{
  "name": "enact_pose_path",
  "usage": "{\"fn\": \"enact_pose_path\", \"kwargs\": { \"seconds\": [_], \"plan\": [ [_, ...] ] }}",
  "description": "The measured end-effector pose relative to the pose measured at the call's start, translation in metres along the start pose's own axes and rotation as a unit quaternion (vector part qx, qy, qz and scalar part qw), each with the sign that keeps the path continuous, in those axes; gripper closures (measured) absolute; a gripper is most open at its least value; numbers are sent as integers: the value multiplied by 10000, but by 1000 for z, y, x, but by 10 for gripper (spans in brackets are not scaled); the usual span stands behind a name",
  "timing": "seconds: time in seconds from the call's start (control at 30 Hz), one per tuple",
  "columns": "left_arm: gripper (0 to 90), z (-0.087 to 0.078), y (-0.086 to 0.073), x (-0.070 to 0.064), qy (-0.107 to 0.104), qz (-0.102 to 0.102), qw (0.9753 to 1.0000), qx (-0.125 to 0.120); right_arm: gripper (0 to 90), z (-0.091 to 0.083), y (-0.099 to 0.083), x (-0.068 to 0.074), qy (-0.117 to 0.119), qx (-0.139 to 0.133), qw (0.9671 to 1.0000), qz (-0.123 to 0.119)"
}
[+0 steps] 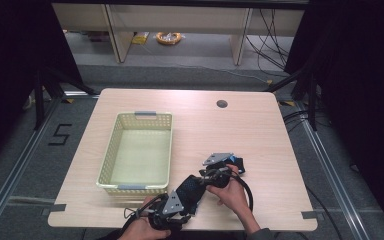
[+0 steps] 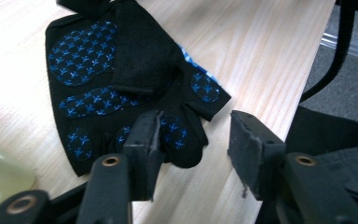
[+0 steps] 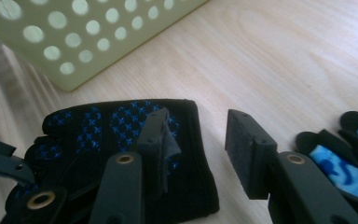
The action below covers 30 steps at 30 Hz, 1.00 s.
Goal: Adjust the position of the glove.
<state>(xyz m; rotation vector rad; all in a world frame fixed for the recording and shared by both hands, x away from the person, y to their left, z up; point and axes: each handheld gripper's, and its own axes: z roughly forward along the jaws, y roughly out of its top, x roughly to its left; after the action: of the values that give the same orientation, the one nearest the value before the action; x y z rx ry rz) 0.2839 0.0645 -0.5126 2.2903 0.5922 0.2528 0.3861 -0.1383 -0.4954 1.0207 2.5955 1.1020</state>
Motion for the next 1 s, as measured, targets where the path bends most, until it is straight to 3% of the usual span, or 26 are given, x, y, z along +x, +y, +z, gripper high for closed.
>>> {"fn": "enact_pose_path", "kwargs": {
  "seconds": [0.03, 0.07, 0.1, 0.13, 0.17, 0.2, 0.23, 0.33, 0.43, 0.47, 0.5, 0.53, 0.57, 0.63, 0.73, 0.77, 0.8, 0.87, 0.9, 0.97, 1.0],
  "plan": [
    [560, 1, -1, -1, -6, -98, 9999, -87, 608, 1, 0, 0, 0, 67, 10000, -21],
    [585, 0, -1, 0, 6, -57, 10000, -25, 615, 3, 0, 1, 30, 188, 9998, 98],
    [616, -1, 0, 3, 16, 71, 10000, -11, 618, 5, 0, 0, 33, 239, 9997, 50],
    [657, -1, -1, 3, 43, -36, 10000, -13, 633, 7, 0, 0, 78, 252, 9997, 14],
    [685, -2, -2, 5, 25, 8, 10000, 6, 664, 8, 0, 0, 109, 336, 9991, 230],
    [715, -2, -2, 6, 63, 56, 9999, 76, 697, 8, 0, -1, 244, 300, 9987, 325],
    [738, -3, -2, 6, 93, 79, 9999, 70, 713, 10, -1, -2, 314, 164, 9991, 230],
    [794, -3, -2, 8, 106, 114, 9998, 90, 787, 8, -3, -2, 368, 208, 9980, 467],
    [828, -4, -2, 8, 107, 93, 9999, 18, 867, 4, -4, -4, 381, 147, 9983, 424],
    [833, -5, -2, 11, 148, 197, 9997, 72, 871, 1, -5, -4, 396, 105, 9982, 439],
    [839, -6, -2, 10, 134, 83, 9999, 1, 873, -2, -5, -3, 403, 41, 9982, 441],
    [842, -7, -1, 12, 213, 188, 9996, 1, 874, -5, -5, -2, 403, 4, 9981, 462],
    [842, -8, -1, 13, 159, 116, 9998, 9, 875, -13, -7, -2, 456, -132, 9976, 501],
    [843, -10, 1, 15, 268, 129, 9995, -72, 875, -16, -8, -2, 489, -200, 9973, 504],
    [846, -11, 7, 17, 369, 222, 9990, -149, 876, -40, -18, -1, 453, -601, 9937, 830],
    [846, -10, 9, 16, 356, 147, 9990, -232, 876, -46, -21, 0, 416, -701, 9928, 883],
    [847, -9, 11, 16, 377, 198, 9989, -205, 876, -49, -24, 1, 430, -775, 9918, 919],
    [849, -6, 17, 18, 417, 340, 9984, -185, 876, -57, -30, 4, 333, -826, 9913, 968],
    [849, -3, 19, 16, 375, 223, 9987, -266, 877, -65, -38, 6, 262, -951, 9896, 1045],
    [849, 1, 22, 17, 356, 275, 9987, -255, 877, -69, -41, 7, 239, -913, 9895, 1096],
    [850, 3, 23, 17, 377, 305, 9986, -230, 878, -73, -47, 8, 229, -963, 9878, 1200]
  ]
}}
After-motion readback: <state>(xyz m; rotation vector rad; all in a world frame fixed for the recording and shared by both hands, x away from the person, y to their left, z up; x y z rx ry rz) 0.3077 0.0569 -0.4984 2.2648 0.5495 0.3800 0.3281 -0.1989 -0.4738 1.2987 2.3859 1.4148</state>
